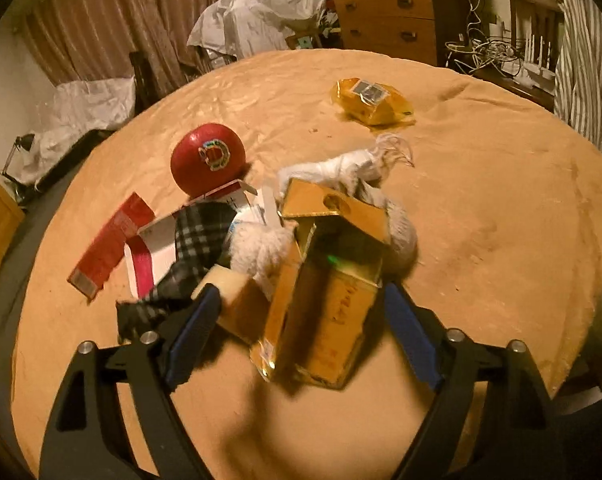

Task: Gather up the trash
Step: 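Grasp the gold cigarette box with left gripper while right grasps grey sock, then lift the gold box with the left gripper while the right carries the grey sock to the bucket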

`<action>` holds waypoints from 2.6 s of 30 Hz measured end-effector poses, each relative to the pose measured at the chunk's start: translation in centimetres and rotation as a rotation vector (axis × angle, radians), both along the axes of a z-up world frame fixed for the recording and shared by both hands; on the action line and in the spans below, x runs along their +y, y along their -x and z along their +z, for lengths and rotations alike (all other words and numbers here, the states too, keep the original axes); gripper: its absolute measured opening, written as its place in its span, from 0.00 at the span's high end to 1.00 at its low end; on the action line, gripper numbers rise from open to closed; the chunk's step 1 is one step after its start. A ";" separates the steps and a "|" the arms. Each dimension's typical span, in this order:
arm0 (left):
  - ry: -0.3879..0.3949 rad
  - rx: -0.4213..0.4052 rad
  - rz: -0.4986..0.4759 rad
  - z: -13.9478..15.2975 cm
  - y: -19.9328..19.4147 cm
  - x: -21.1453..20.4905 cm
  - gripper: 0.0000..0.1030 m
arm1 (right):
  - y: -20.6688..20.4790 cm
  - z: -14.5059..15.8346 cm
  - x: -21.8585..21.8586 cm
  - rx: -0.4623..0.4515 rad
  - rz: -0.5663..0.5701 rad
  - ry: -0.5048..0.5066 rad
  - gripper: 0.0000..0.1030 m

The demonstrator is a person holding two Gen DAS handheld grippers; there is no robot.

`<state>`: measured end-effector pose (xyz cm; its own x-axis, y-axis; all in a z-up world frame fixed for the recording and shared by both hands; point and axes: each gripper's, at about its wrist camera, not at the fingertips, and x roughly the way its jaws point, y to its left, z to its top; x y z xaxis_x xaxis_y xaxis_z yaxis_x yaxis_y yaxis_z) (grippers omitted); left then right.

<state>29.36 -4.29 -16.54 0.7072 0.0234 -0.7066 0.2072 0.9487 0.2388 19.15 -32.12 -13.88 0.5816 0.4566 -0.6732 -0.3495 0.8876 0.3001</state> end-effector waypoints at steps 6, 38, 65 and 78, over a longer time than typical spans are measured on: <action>0.077 0.000 -0.023 0.7 1.4 1.6 0.54 | -2.1 -1.4 2.0 0.014 0.039 0.017 0.16; 0.223 0.181 0.095 -3.1 4.9 11.7 0.52 | -19.1 -7.4 19.1 -0.003 0.247 0.264 0.34; 0.243 -0.308 0.234 9.2 15.4 7.2 0.55 | -0.4 4.1 15.9 -0.416 0.017 0.126 0.58; 0.219 -0.452 0.303 11.7 18.6 4.8 0.54 | 6.1 6.2 14.4 -0.504 -0.123 0.121 0.57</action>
<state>10.79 0.54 -4.81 0.9240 0.1592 -0.3477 -0.1581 0.9869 0.0315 13.01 -17.73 -7.71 0.8908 0.3009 -0.3406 -0.3150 0.9490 0.0145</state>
